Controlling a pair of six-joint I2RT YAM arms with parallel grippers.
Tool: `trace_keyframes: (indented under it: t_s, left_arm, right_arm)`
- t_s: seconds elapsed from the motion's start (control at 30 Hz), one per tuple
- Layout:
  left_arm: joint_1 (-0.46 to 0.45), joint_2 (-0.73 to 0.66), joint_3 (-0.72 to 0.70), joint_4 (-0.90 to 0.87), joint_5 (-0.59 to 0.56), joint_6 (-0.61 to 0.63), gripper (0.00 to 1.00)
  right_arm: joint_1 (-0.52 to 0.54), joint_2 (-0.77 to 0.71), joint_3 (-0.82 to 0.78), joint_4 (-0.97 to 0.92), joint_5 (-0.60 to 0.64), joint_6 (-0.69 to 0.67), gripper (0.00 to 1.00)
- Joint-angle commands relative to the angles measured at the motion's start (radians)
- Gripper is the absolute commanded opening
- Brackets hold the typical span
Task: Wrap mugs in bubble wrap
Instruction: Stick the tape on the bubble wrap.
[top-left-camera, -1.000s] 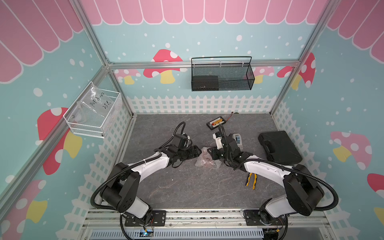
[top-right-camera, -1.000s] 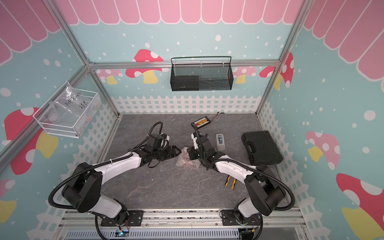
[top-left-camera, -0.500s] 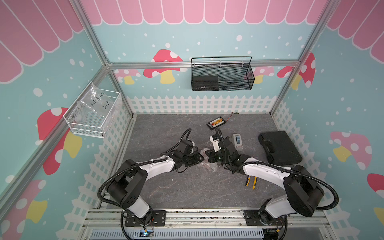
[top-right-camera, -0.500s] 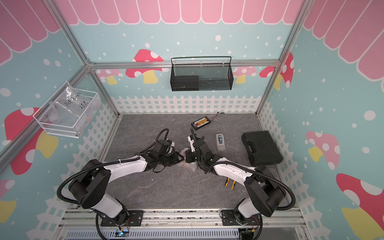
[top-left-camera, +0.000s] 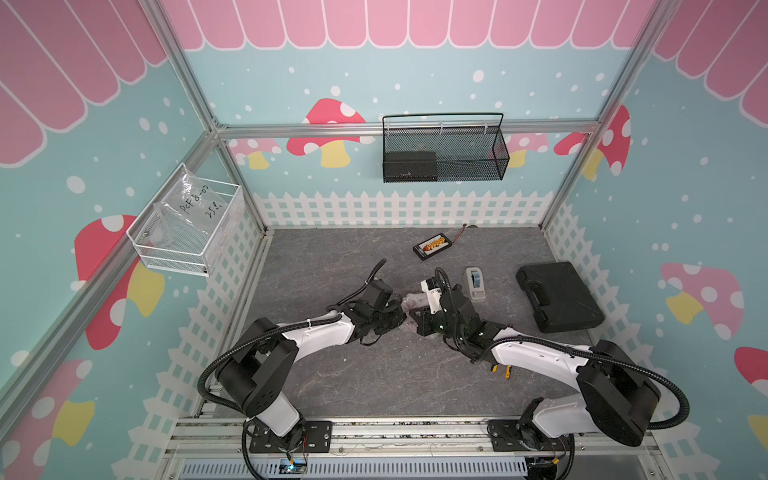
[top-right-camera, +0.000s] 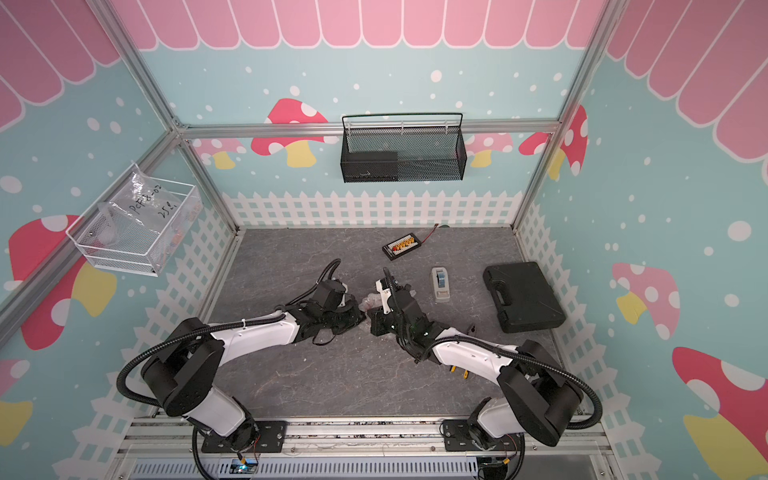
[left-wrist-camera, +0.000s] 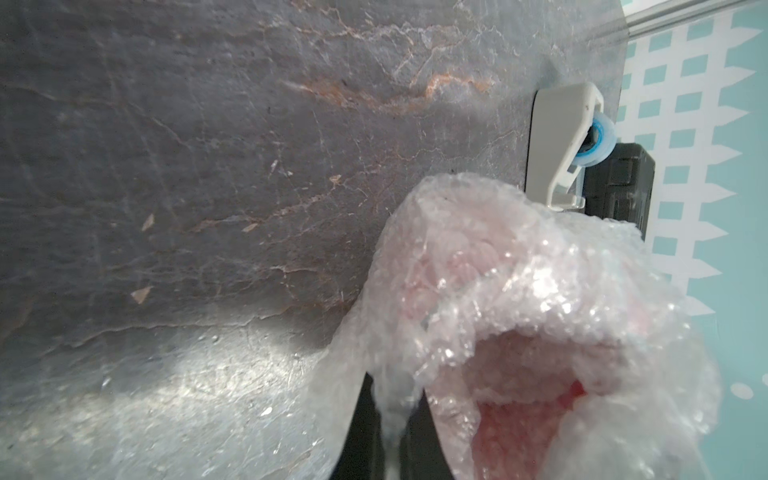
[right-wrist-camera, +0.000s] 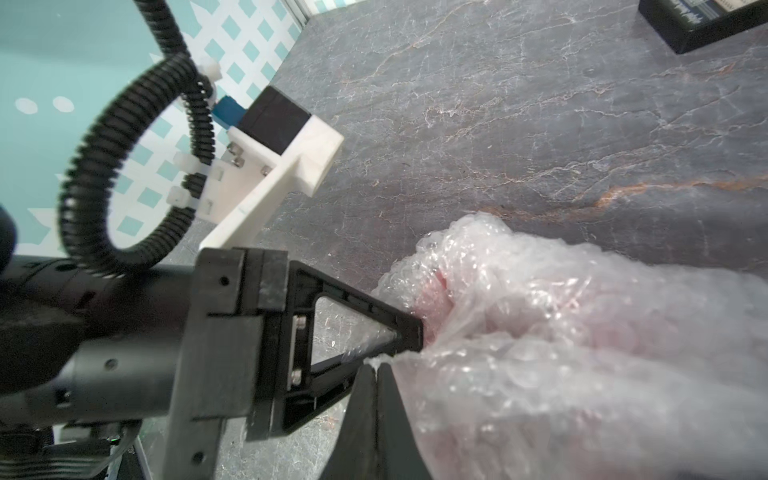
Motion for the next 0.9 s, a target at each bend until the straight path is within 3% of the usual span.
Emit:
trace_keyframes:
  t_s: [0.0,0.23,0.4,0.47,0.57,0.7,0.87]
  left_arm:
    - [-0.008,-0.006,0.036,0.01,-0.054,-0.072,0.0]
    - [-0.018,-0.01,0.047,0.022,-0.054,-0.091,0.02]
    - [-0.016,-0.014,0.056,0.008,-0.058,-0.078,0.15]
    - [-0.008,-0.022,0.064,-0.01,-0.059,-0.055,0.24]
    - [0.026,-0.033,0.092,-0.071,-0.056,0.01,0.45]
    - [0.065,0.004,0.198,-0.197,0.015,0.16,0.69]
    - [0.067,0.133,0.349,-0.32,0.212,0.325,0.82]
  right_arm:
    - [0.009,-0.027,-0.035,0.088,0.042,0.028,0.0]
    - [0.009,0.055,-0.11,0.222,0.042,0.04,0.0]
    - [0.009,0.127,-0.146,0.333,-0.003,0.032,0.0]
    - [0.007,0.13,-0.156,0.33,0.0,0.019,0.0]
    - [0.003,0.12,-0.166,0.328,-0.006,0.007,0.0]
    - [-0.002,0.117,-0.16,0.316,-0.03,-0.014,0.0]
    - [-0.005,0.115,-0.138,0.302,-0.071,-0.036,0.0]
